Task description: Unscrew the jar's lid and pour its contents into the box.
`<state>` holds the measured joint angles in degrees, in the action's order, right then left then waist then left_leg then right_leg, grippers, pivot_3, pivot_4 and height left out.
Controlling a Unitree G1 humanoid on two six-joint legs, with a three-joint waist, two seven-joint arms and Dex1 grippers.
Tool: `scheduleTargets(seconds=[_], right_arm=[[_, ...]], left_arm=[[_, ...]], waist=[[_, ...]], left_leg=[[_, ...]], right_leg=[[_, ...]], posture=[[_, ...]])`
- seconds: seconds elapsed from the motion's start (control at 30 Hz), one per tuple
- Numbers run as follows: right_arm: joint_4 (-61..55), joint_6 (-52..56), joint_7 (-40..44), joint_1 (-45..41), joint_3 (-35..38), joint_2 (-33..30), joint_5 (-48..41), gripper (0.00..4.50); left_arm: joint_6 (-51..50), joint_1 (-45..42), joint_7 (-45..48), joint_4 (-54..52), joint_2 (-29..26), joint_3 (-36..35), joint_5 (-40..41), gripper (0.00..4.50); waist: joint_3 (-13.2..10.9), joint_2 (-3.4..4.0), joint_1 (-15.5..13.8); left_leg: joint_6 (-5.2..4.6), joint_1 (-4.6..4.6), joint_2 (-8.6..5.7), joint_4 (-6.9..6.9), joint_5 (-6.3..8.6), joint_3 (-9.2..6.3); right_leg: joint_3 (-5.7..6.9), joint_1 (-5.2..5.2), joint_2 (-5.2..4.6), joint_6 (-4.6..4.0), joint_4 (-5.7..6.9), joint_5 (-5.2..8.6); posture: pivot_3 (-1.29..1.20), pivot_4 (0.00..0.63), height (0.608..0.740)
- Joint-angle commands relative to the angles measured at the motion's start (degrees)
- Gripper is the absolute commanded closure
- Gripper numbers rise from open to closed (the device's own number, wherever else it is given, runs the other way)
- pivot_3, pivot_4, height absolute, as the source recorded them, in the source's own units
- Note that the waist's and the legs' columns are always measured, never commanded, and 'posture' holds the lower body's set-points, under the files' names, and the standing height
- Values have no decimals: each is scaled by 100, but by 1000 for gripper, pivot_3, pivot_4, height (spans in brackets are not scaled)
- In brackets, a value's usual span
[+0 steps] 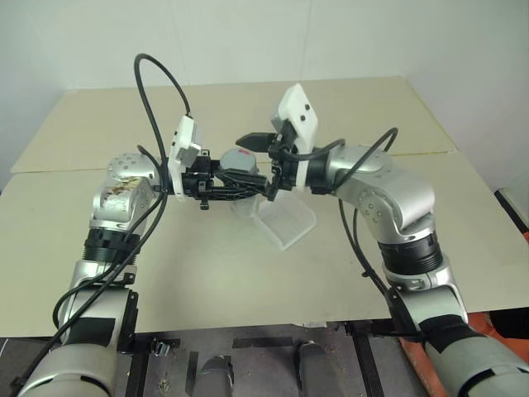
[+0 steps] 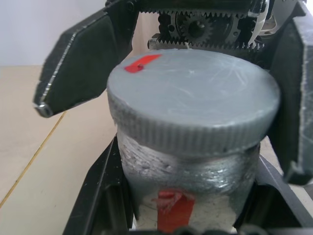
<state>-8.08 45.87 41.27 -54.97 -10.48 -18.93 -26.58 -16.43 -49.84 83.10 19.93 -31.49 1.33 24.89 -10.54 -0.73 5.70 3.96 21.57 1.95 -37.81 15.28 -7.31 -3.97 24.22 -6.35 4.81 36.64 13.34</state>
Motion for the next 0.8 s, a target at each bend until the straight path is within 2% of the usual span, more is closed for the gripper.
scheduleTargets(seconds=[0.03, 0.3, 0.67, 0.8], right_arm=[[-105, -81, 85, 58, 397, -255, -77, 35], [-303, -18, 240, 312, 630, -759, -252, 35], [-393, -25, 322, 464, 675, -1034, -344, 35], [-850, 178, 461, 564, 735, -1167, -644, 35]], left_arm=[[40, -70, 75, -187, -90, -118, 107, 2499], [59, -123, 143, -91, -122, -99, 93, 2499], [87, -161, 180, -42, -81, -91, 62, 2499], [100, -174, 171, -17, -79, -97, 52, 2499]], waist=[[0, 0, -2], [0, 0, -1], [0, 0, -9], [0, 0, -11]], left_leg=[[0, 0, 0, 0, 0, 0], [-1, -1, 0, 0, 0, 1], [-1, 1, 0, 0, 1, 1], [-1, 2, 0, 0, 1, 0]], right_leg=[[0, 0, 0, 0, 0, 0], [0, 0, 0, 0, 0, 0], [0, -1, 0, 0, -1, 0], [0, -1, 0, 0, -2, 0]], posture=[[0, 150, 740], [0, 150, 740], [0, 150, 740], [0, 150, 740]])
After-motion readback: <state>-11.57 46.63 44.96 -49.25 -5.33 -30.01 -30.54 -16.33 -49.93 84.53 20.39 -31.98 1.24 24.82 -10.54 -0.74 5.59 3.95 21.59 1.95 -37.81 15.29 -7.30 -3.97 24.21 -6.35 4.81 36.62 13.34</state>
